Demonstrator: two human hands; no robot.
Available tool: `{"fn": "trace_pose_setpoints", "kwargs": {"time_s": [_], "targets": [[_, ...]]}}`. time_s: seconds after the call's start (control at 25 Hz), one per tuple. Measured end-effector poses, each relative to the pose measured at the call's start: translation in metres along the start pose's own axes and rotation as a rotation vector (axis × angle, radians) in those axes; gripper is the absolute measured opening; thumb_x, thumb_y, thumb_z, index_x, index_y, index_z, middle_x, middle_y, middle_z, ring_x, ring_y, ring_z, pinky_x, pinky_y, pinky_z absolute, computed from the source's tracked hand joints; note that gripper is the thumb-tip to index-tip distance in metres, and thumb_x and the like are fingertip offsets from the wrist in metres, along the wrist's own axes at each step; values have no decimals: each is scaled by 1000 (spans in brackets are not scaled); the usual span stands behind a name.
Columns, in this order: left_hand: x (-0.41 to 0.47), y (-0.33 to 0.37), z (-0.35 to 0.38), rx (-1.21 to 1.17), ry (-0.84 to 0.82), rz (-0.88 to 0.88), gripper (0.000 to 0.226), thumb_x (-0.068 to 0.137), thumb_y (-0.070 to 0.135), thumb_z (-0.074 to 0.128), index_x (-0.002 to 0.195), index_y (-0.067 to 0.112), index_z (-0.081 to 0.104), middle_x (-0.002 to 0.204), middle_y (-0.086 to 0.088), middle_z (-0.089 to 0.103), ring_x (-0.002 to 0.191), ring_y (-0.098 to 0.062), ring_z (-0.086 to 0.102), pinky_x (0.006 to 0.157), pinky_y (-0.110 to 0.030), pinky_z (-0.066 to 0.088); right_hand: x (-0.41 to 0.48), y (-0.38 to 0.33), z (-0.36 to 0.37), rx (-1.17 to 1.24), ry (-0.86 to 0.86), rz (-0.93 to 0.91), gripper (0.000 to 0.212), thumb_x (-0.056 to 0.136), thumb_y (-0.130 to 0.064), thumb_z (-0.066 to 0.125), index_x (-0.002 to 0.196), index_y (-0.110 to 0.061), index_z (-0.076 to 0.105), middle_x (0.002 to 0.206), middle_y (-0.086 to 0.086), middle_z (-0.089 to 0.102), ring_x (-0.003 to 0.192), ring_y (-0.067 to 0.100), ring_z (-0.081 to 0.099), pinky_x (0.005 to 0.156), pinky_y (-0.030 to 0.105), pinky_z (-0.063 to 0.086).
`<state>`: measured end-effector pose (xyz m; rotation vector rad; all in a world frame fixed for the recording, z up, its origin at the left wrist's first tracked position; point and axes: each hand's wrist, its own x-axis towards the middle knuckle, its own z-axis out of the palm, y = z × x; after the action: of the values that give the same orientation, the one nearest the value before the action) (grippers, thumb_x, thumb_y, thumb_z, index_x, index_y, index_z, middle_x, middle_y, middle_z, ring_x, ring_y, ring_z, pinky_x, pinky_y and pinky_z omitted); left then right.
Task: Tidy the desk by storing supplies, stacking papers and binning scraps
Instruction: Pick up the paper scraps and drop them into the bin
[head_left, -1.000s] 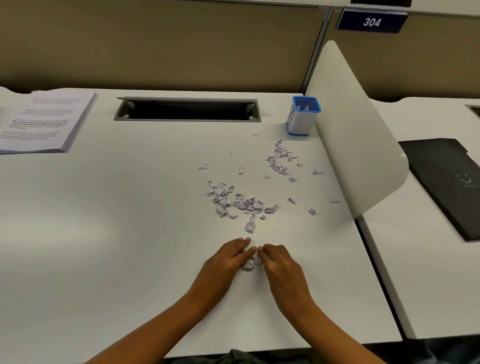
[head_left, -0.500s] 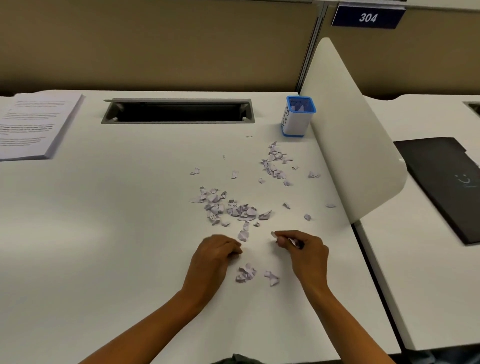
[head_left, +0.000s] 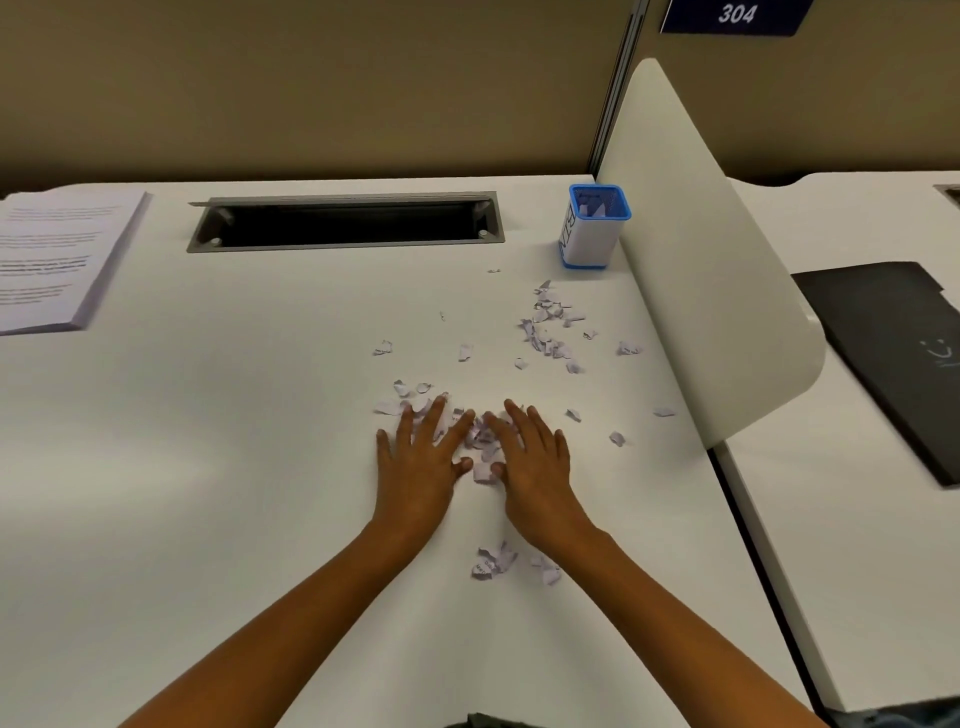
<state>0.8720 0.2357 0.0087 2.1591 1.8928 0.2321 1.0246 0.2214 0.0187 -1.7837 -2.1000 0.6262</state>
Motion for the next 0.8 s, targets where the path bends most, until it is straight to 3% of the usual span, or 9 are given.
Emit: {"fn": "trace_pose_setpoints", "kwargs": {"time_s": [0.08,0.16,0.2,0.28,0.36,0.44,0.64,0.72,0.8], "targets": [[-8,-3,-4,-162,99,51,57,86,19,63,139,21,41,150,-10,33,137,-36,30,107,-46,27,-6,-3,4,-192,-20,-71,76,86,-28,63,147,-27,18,157,4,7,145,28,3,117,51,11],[-16,-6,-9,-234,180,139,54,77,7,72,128,9,55,135,-18,51,125,-40,47,97,-52,41,-16,-3,9,-327,1,-112,93,58,-36,85,139,-18,43,146,12,38,133,36,38,103,49,41],[-19,-6,-13,-305,198,135,48,79,10,70,126,9,57,131,-16,55,121,-37,50,94,-51,44,-19,-1,13,-369,29,-128,95,46,-34,91,131,-13,53,137,14,50,122,36,52,92,43,50],[-18,-11,-16,-188,240,162,35,91,29,55,125,19,57,127,0,55,118,-18,50,96,-34,45,-23,3,14,-390,138,-169,84,38,-23,94,116,-6,65,120,16,64,101,31,66,76,32,56],[-13,-18,-19,-129,256,154,33,95,29,44,122,17,59,124,1,59,110,-13,54,96,-22,39,-23,5,6,-373,216,-212,68,40,-15,94,102,-2,71,102,15,71,82,25,71,65,25,57],[-5,-25,-17,-196,239,142,32,88,13,48,114,4,64,116,-12,65,104,-25,62,94,-25,40,-21,10,-3,-326,272,-224,52,45,-8,92,93,-2,73,91,13,72,75,23,70,60,23,57],[17,-19,-37,-518,207,-108,13,83,-3,62,91,1,72,91,-11,72,82,-17,66,80,-14,42,-5,27,-25,190,361,-63,22,75,5,70,95,-4,72,98,11,72,90,22,69,86,24,54],[23,-12,-47,-580,186,-162,14,82,-3,64,90,2,73,90,-8,72,82,-12,63,79,-8,42,7,28,-42,362,437,-13,22,78,9,66,94,-3,72,96,10,72,88,18,69,84,20,54],[34,-4,-59,-678,171,-200,15,82,-2,63,91,5,74,91,-5,72,85,-9,64,83,-11,48,24,25,-64,443,493,-7,21,78,10,65,95,-1,72,94,11,72,83,16,69,77,20,56]]}}
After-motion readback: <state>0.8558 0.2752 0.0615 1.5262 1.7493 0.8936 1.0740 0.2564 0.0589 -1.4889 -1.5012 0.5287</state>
